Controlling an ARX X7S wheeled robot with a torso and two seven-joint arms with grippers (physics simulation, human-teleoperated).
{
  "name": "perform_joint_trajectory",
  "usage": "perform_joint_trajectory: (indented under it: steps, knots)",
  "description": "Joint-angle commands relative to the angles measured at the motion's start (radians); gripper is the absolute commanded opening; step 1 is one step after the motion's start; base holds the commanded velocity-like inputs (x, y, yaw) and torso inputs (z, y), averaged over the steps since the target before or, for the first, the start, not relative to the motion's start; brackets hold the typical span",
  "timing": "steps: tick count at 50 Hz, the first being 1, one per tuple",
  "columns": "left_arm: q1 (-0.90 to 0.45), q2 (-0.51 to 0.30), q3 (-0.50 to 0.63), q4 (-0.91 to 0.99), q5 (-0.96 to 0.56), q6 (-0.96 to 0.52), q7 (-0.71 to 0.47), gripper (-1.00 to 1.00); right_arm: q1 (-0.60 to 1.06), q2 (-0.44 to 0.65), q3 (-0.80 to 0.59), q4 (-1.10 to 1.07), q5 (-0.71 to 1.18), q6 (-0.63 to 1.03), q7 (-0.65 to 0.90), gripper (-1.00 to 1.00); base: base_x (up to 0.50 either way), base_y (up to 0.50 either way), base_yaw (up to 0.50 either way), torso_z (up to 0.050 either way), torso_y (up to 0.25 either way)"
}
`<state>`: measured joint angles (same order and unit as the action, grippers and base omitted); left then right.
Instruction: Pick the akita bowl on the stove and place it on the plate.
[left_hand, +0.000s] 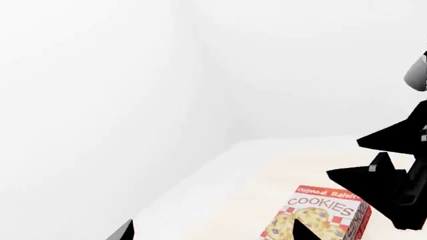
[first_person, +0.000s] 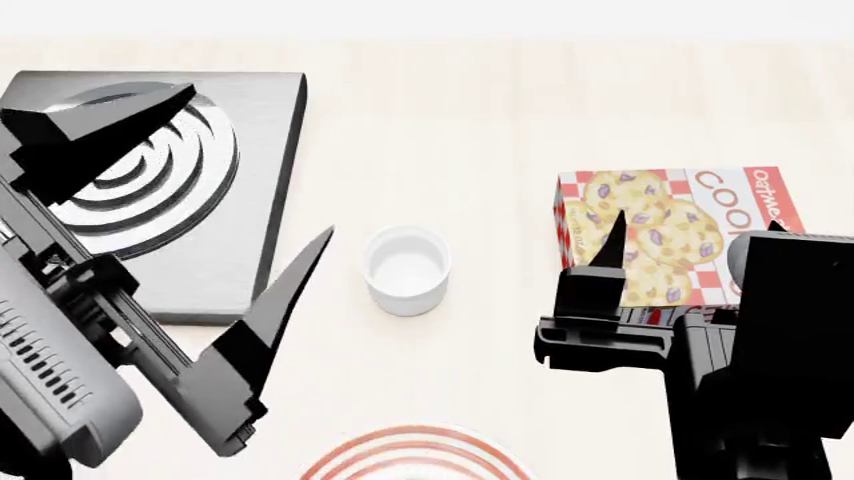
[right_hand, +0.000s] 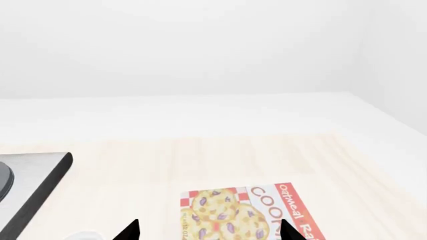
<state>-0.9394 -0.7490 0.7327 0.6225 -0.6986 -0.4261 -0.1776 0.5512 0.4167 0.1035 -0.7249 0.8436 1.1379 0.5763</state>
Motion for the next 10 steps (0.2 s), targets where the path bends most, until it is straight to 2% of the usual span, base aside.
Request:
perform_joint_trajectory:
  steps: [1,10]
  knots:
    - [0.026,0.023,-0.1,-0.034,-0.062,0.003,-0.026,1.0,-0.002,-0.016,0.02,-0.001,-0.017,-0.002,-0.017,1.0,0.0,0.0,0.0,0.0,0.0]
    - [0.054,0.015,-0.148,-0.05,-0.109,0.026,-0.057,1.0,-0.002,-0.014,0.018,0.0,-0.014,-0.005,-0.014,1.0,0.0,0.0,0.0,0.0,0.0]
